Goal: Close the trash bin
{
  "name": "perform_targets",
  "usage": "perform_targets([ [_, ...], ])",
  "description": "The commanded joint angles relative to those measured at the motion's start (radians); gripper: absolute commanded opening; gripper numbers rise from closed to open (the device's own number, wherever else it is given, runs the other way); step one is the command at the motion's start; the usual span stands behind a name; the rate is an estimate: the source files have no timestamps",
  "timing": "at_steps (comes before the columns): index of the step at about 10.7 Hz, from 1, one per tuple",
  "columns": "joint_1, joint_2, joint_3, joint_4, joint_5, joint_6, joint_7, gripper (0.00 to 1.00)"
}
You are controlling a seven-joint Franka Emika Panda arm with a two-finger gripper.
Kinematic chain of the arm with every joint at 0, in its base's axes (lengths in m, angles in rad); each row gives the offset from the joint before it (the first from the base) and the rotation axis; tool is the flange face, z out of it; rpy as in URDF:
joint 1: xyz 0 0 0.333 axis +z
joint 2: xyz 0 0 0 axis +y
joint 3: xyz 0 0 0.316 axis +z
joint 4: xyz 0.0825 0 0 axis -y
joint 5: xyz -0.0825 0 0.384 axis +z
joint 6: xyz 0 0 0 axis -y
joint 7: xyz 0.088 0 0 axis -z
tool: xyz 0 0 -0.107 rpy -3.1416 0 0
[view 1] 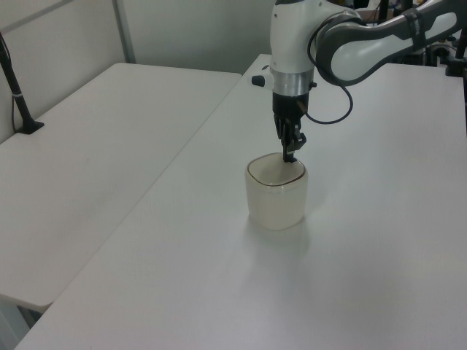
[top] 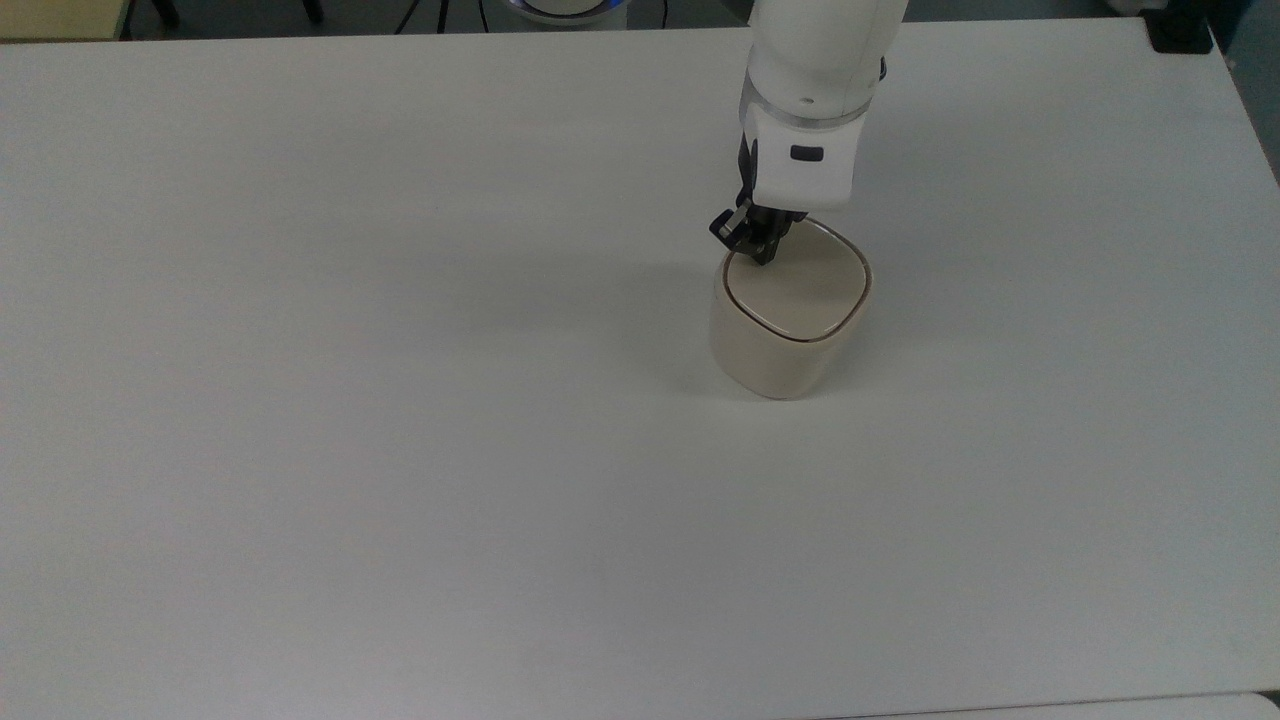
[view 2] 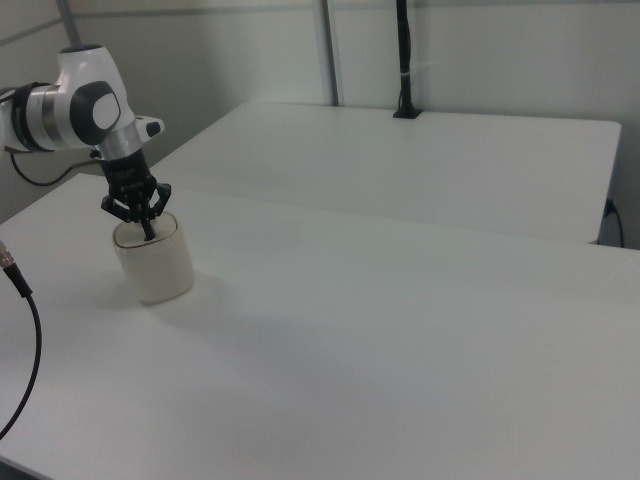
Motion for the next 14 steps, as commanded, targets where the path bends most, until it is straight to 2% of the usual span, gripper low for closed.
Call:
perform_targets([
  [1, 0.003, 0.023, -0.001, -0.017, -0.019, -0.003, -0.017, 0.0],
  [3, -0.001, 0.02, -0.001, -0.008, -0.018, -0.001, -0.017, 0.0],
  [6, -0.016, -0.058, -0.004, 0.018, -0.007, -0.016, 0.022, 0.0],
  [7, -0.053, -0.096, -0.004, 0.018, -0.005, -0.027, 0.058, 0.0],
  [9, -0.094, -0.154, -0.006, 0.02, -0.015, -0.155, 0.092, 0.0],
  [14, -0.239, -0.289, -0.006, -0.009, -0.018, -0.329, 0.36, 0.02],
])
